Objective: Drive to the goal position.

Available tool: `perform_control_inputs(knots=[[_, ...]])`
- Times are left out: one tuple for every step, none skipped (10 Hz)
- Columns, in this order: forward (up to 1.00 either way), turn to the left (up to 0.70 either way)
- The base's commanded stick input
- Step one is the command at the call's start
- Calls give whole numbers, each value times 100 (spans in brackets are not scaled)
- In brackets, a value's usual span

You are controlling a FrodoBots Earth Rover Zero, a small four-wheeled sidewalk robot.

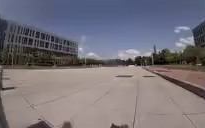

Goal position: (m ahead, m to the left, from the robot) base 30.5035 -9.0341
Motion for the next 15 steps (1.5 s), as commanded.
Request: perform_control_inputs(knots=[[100,0],[100,0],[100,0],[100,0],[100,0],[100,0],[100,0],[100,0],[100,0],[100,0],[100,0],[100,0],[100,0],[100,0],[100,0]])
